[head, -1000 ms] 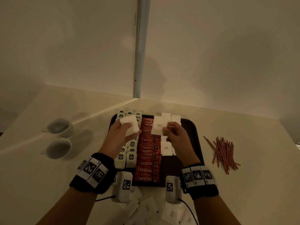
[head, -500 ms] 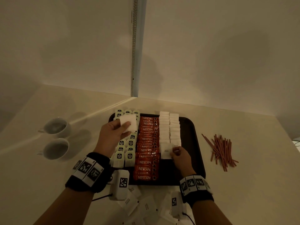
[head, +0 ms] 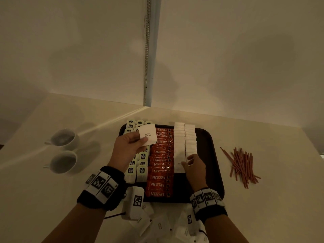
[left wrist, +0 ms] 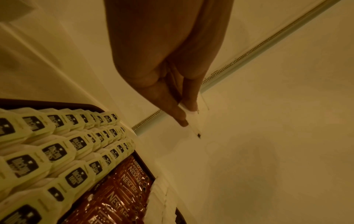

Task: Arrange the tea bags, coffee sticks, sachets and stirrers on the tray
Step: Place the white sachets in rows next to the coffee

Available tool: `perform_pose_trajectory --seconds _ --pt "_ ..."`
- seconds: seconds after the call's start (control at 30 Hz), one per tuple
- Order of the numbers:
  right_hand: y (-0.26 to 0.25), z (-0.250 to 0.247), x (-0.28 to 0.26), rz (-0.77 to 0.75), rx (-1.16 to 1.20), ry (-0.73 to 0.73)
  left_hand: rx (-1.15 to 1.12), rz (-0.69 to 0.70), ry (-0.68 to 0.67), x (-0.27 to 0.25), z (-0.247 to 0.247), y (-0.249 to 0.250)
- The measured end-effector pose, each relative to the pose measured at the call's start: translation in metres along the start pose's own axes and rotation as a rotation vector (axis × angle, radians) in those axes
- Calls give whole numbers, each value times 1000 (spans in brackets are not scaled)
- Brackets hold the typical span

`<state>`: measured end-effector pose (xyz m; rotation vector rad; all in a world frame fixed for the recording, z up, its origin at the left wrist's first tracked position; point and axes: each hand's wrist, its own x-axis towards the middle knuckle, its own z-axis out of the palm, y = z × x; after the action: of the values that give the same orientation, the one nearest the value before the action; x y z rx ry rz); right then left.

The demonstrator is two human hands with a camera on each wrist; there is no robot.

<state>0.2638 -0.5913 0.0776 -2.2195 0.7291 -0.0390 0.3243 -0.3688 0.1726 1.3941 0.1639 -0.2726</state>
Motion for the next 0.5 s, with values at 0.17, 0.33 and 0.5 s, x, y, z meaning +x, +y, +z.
perform_pose_trajectory --seconds 0.17,0.33,0.5 --pt "-71 -16 -10 -262 417 -151 112 49 -44 0 13 8" --pt "-106 -23 -13 -315 559 -262 235 88 -113 -6 26 12" --pt "-81 -43 -10 -253 589 -222 379 92 -141 -20 4 15"
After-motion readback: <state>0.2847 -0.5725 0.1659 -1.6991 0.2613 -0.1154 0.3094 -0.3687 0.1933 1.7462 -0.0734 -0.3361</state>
